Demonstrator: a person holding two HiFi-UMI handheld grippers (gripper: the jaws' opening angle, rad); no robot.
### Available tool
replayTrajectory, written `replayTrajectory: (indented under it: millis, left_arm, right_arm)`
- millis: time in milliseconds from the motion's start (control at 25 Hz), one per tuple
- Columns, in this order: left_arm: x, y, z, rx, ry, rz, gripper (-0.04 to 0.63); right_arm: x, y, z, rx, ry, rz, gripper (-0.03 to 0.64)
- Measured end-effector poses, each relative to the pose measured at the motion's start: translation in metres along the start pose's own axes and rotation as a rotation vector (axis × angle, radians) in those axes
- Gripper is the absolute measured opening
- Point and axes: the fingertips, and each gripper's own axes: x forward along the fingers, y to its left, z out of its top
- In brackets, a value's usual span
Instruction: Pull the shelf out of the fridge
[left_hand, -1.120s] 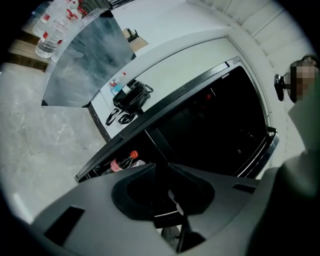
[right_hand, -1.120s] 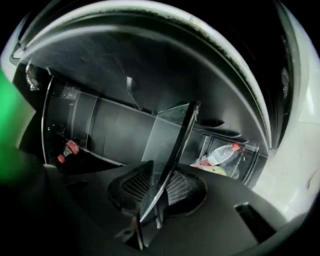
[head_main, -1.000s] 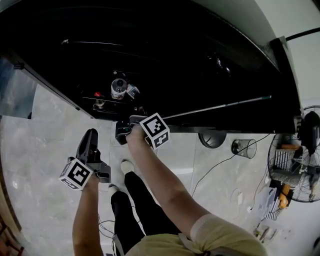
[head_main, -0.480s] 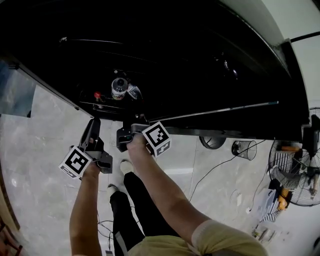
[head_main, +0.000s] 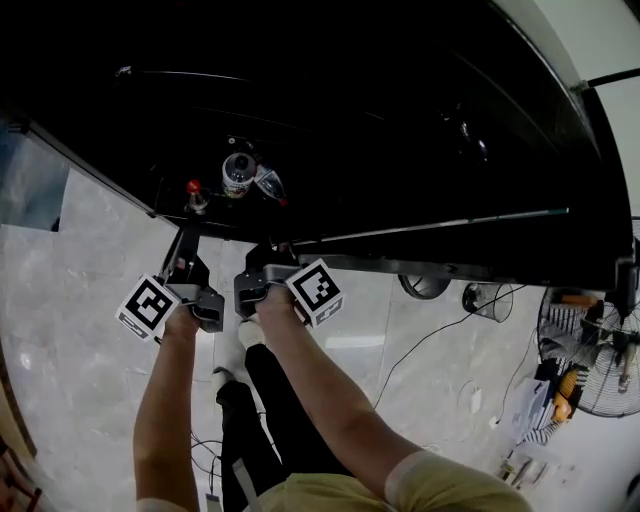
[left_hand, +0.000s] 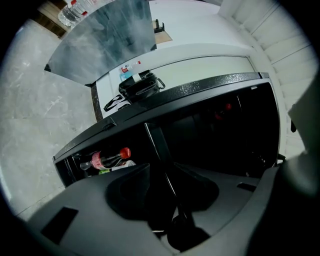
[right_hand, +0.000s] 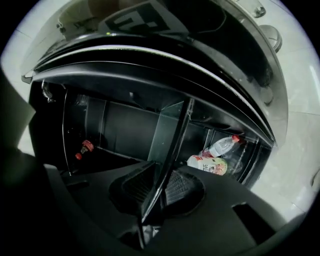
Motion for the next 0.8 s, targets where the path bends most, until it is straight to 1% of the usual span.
replayTrajectory:
  millis: [160,360,440,480,520,560,600,680,800]
  left_arm:
    - [0.007,-0.004,0.004,-0.015,-0.017,-0.029,0.129]
    - [0.01,0.0,0.004,-0.047,-0.033,-0.007,0.129]
    - [0.01,0.003,0.007,-0.065,-0.048,-0.009,0.127]
    - [0.01,0.004,0.006,-0.079,-0.042,-0.015,0.127]
    - [0.01,0.003,0.003,-0.095,-0.026,-0.027,0.114]
    - [0.01,0.003,-0.001,-0.106,-0.008,-0.041,0.077]
    - [0.011,0.003,-0.004,-0.108,0.006,-0.053,0.057]
    - [0.013,0.005,-0.005,-0.093,0.016,-0.064,0.048]
    - [0.009,-0.004,-0.004,-0.085,0.008,-0.084,0.044]
  right_arm:
    - [-0.008,0.0,-0.001,0.002,0.005,0.002,0.051]
    - [-0.02,-0.001,-0.008,-0.009,0.036,0.007,0.051]
    - [-0.024,0.0,-0.012,-0.025,0.06,0.02,0.051]
    - [-0.025,0.001,-0.013,-0.035,0.07,0.026,0.051]
    - [-0.028,0.002,-0.014,-0.043,0.077,0.029,0.051]
    - [-0.029,0.001,-0.015,-0.049,0.082,0.029,0.051]
    - [-0.03,0.0,-0.015,-0.05,0.084,0.028,0.051]
    - [-0.027,-0.002,-0.015,-0.048,0.083,0.029,0.048]
    - [-0.031,0.003,-0.015,-0.04,0.085,0.038,0.048]
